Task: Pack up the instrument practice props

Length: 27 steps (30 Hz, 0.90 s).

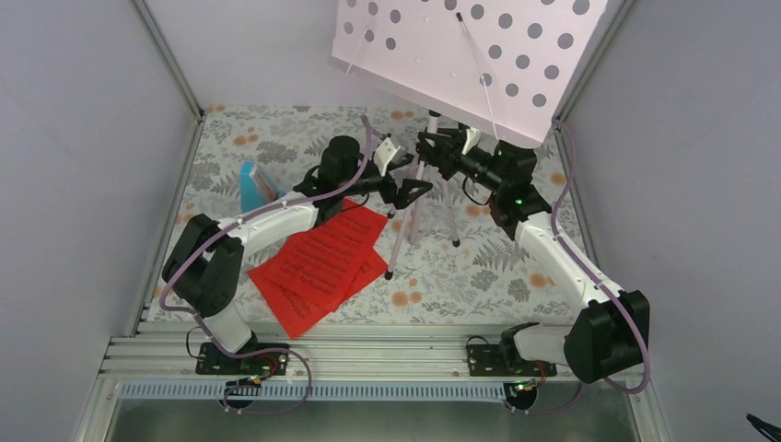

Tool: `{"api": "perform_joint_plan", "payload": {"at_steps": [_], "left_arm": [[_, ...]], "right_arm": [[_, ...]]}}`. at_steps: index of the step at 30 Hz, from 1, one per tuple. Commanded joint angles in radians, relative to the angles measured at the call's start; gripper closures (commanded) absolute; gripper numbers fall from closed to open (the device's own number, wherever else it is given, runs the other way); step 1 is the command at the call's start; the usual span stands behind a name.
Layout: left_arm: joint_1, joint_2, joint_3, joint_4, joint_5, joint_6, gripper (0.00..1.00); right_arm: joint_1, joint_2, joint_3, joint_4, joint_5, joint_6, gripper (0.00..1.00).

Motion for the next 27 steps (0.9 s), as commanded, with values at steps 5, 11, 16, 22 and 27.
{"api": "perform_joint_plan", "payload": {"at_steps": [5,11,16,22,27], "left_arm": [[0.008,0.081,0.04,0.122,0.073,0.004,0.0],[0.005,0.114,0.058,0.142,0.103,-0.012,0.15],[0.001,0.129,0.07,0.156,0.102,-0.026,0.33],[-0.017,0.14,0.095,0.161,0.096,-0.03,0.46],[-0.031,0.133,0.107,0.174,0.106,-0.045,0.43]], "right_arm": [[0.011,-0.081,0.018,0.184,-0.039,0.047,0.96],[0.011,-0.088,0.012,0.193,-0.037,0.06,0.96],[0.011,-0.105,0.003,0.207,-0.032,0.08,0.96],[0.012,-0.127,-0.001,0.215,-0.005,0.1,0.96],[0.012,-0.164,0.0,0.221,0.077,0.131,0.96]]}}
